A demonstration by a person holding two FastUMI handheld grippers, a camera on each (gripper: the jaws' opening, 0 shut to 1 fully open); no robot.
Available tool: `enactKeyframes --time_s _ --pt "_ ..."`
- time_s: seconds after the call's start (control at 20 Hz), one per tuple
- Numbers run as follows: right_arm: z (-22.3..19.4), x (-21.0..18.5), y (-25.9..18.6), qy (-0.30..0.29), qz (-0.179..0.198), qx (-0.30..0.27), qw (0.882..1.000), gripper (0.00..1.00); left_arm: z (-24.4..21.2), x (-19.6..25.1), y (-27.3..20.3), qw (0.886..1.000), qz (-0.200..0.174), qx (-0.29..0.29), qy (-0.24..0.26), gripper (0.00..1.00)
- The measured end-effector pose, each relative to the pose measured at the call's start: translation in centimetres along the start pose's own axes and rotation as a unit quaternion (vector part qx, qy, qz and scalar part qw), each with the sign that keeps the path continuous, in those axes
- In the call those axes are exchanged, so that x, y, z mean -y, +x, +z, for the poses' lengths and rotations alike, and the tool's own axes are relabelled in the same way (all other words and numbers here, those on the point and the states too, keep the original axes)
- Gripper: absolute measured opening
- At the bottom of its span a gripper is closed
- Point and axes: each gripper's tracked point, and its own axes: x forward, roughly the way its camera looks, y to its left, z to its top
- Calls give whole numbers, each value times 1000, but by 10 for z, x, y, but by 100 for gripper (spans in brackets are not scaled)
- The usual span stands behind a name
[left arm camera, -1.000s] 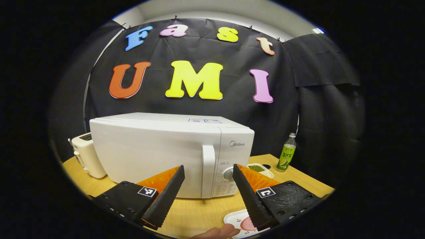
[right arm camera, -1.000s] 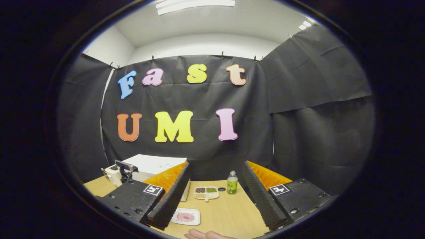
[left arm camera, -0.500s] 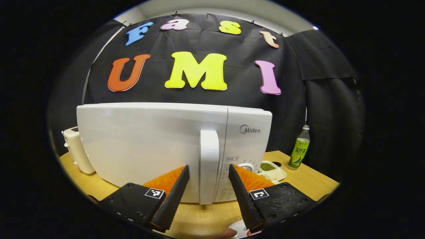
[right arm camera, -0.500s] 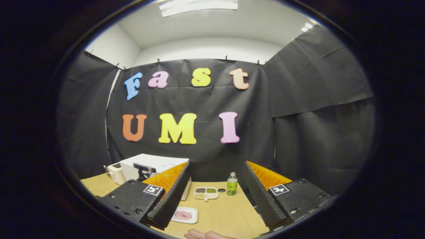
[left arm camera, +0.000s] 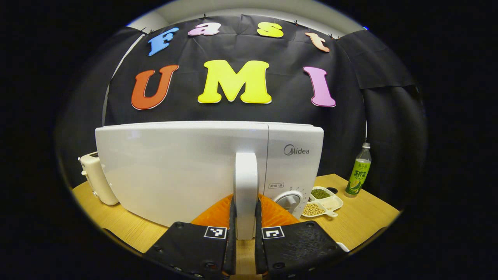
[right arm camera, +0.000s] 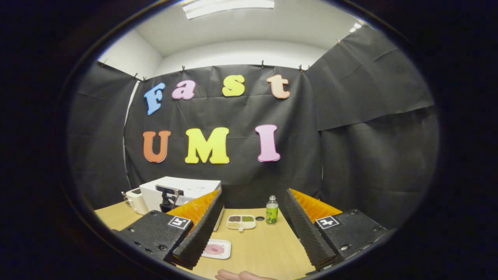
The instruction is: Open the microwave oven with the left hand, put the food in, and close the microwave oven.
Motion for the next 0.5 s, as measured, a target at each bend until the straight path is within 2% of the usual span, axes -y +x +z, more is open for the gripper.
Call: enactKeyframes --time_s 0.05,0.1,0.25,0.3,0.35,0.4,0.5 --pt "-3 1 0 3 -1 -2 1000 100 -1 0 -6 1000 -2 -6 -1 18" --pt "-4 2 1 6 -1 -3 1000 94 1 0 -1 1000 -1 3 6 7" --pt "-12 6 3 12 -4 -10 1000 94 -1 0 -3 1000 -5 1 8 7" --pt "-13 6 4 13 -4 -11 1000 100 -1 0 -4 1000 -6 0 2 7" --pt "-16 8 4 13 -6 -14 1000 100 -1 0 -6 1000 -7 0 -2 7" --pt "-16 10 4 12 -6 -15 1000 94 2 -1 -15 1000 -3 8 -5 8" --pt "-16 12 4 12 -7 -11 1000 94 -4 -2 -26 1000 -9 8 0 7"
